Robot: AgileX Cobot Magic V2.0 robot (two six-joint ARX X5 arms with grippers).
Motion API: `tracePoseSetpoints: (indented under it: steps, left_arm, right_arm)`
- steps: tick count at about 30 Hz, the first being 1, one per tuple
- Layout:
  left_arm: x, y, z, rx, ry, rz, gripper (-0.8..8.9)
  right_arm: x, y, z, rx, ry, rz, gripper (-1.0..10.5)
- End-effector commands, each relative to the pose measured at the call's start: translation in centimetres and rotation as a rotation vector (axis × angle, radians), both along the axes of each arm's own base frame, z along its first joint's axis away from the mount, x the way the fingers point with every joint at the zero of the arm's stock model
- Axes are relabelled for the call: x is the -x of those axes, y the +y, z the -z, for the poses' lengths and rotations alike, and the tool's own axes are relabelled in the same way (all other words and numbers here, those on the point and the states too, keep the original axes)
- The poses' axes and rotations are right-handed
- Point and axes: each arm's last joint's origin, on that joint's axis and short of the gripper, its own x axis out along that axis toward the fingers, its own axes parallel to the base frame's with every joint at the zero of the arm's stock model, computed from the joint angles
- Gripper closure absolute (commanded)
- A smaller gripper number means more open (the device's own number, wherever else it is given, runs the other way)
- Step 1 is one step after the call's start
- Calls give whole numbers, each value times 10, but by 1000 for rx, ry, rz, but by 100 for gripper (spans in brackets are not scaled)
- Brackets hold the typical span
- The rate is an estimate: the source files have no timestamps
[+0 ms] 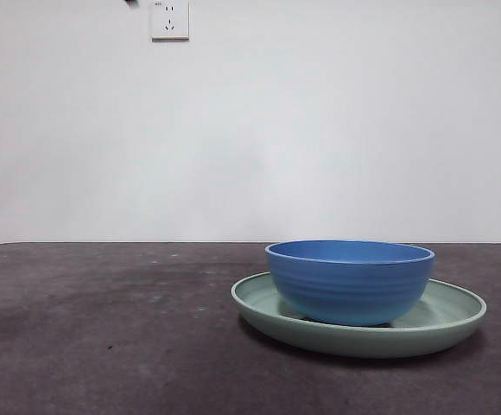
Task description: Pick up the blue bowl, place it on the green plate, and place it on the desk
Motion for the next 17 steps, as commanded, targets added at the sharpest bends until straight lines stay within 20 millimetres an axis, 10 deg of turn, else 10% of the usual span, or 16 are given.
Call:
tracePoseSetpoints:
  steps: [1, 17]
  left_arm:
    - [23, 21, -9, -17, -17, 19, 251]
    - [127, 105, 52, 173, -210, 108, 251]
  right_arm:
    - [-1, 1, -4, 5, -22, -11, 337]
    - [1, 2, -4, -35, 0, -57, 337]
